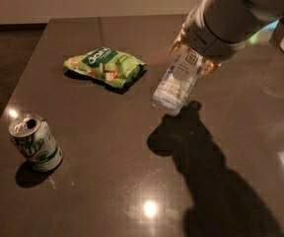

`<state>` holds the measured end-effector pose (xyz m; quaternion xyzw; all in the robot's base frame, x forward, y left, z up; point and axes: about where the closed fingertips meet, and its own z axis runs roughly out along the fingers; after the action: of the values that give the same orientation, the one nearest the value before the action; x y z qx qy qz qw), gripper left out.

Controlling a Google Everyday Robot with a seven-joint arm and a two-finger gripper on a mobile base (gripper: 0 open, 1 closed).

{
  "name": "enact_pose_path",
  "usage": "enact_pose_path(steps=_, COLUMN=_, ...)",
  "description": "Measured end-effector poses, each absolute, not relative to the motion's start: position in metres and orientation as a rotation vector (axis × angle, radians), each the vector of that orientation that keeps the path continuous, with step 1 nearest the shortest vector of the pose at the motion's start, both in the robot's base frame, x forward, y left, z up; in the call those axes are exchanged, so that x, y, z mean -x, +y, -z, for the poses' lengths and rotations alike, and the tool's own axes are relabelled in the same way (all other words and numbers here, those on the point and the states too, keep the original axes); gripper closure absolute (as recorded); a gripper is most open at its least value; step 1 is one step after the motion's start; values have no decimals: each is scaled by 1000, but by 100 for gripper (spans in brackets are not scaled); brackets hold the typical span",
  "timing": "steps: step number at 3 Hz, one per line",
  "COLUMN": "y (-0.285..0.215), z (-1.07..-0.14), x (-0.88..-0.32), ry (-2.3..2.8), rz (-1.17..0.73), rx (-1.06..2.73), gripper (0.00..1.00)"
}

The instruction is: Place blue plastic bottle upright

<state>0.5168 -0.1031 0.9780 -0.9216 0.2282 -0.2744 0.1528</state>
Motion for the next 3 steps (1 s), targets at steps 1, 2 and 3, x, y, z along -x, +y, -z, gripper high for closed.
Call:
enact_pose_path(steps=1, y=-103, z=-982, x=-538, ry=469, rz=932, rx=2695, gripper=100)
enact_pose_path(steps=2, y=-105, z=-983, x=-552, ry=279, rz=1052, rx=2678, gripper=100)
enact_pose_path(steps=3, y=-105, z=-983, x=-553, ry=108, rz=1165, rx=2611, gripper=100)
